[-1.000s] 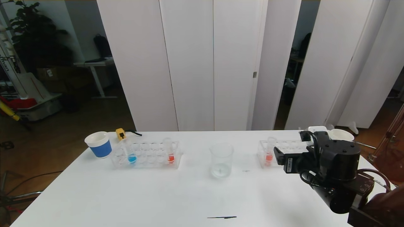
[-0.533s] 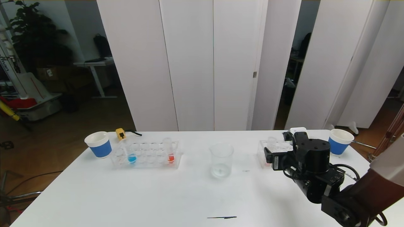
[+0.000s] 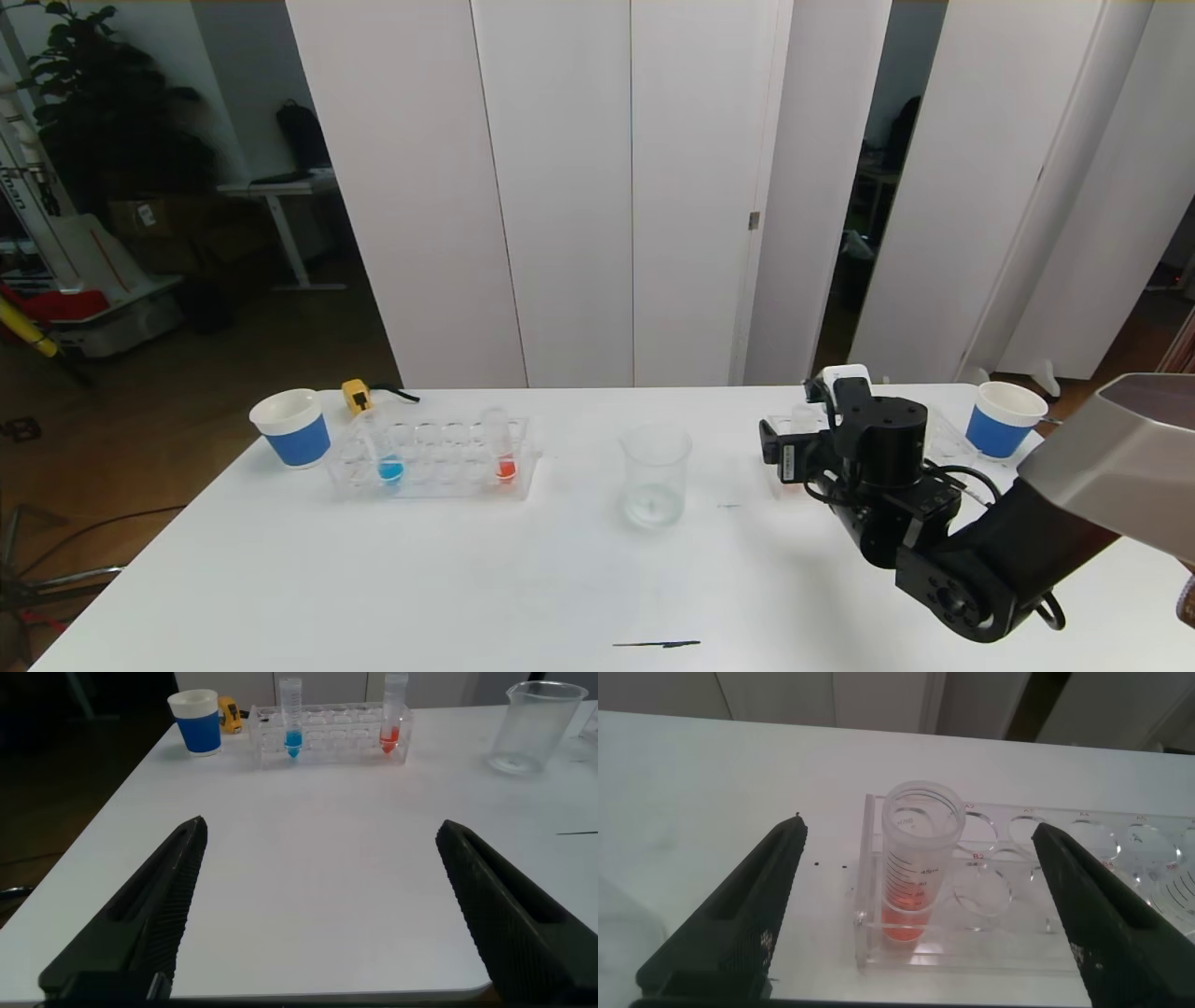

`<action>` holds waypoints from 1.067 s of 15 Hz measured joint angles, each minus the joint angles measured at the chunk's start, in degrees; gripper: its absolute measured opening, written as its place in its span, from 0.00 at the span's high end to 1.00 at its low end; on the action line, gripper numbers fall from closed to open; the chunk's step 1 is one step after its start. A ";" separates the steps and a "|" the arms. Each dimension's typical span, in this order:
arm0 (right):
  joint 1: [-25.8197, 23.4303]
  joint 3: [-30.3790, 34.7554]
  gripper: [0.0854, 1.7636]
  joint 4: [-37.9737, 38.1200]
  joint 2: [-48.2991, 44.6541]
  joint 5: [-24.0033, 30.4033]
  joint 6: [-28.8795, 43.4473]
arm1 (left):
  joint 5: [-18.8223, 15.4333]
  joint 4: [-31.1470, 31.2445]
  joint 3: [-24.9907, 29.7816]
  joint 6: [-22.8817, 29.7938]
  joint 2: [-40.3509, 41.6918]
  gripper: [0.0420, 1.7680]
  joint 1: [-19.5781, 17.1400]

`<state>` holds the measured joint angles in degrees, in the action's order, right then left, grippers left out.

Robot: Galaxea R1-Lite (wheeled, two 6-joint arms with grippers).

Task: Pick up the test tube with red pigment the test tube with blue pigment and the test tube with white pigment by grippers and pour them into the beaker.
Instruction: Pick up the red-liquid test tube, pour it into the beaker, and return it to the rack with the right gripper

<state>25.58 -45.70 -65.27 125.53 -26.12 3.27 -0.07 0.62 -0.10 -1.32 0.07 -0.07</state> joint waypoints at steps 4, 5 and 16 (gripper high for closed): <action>0.00 -0.57 0.02 -0.05 0.90 1.57 0.00 | -0.02 0.00 0.00 0.00 0.00 0.01 0.00; -0.04 -0.63 0.02 -0.13 1.02 1.57 0.01 | -0.02 -0.02 0.00 0.00 0.00 0.01 0.00; -1.16 -3.19 0.70 0.20 4.16 4.60 0.45 | -0.04 0.00 0.00 0.00 0.00 0.01 0.02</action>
<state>24.42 -48.90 -65.07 129.68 -21.53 3.72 -0.11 0.62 -0.10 -1.32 0.07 -0.05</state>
